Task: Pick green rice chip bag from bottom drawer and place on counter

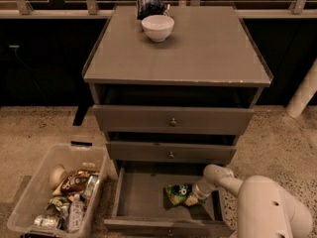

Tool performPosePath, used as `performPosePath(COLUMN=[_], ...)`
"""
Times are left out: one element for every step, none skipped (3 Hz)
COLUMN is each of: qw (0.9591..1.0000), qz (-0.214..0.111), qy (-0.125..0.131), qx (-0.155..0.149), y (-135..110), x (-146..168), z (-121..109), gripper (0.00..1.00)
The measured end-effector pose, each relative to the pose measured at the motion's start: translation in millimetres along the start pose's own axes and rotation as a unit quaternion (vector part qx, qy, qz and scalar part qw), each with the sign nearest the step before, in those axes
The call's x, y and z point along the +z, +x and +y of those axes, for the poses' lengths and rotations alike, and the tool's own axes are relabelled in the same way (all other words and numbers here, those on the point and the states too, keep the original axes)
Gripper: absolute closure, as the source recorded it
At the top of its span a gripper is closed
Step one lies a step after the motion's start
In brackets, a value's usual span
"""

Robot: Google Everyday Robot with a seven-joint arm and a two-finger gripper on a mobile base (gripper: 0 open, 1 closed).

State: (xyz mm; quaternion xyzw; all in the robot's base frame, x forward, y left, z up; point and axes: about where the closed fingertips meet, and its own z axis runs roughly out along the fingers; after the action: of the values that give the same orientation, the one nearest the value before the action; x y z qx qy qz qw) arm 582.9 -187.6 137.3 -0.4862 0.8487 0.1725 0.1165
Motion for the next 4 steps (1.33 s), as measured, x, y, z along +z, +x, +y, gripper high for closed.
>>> performPosePath(qw=[0.9994,0.9960,0.9873,0.9736], qz=[0.009,0.013,0.012,0.005], qy=[0.024,0.080,0.144,0.205], qx=[-0.022,-0.038,-0.065,-0.101], y=[-19,-42,-62,-77], x=[-34,-90,-148,-214], z=[11,11,11,23], gripper=[1.00,1.00,1.00,1.00])
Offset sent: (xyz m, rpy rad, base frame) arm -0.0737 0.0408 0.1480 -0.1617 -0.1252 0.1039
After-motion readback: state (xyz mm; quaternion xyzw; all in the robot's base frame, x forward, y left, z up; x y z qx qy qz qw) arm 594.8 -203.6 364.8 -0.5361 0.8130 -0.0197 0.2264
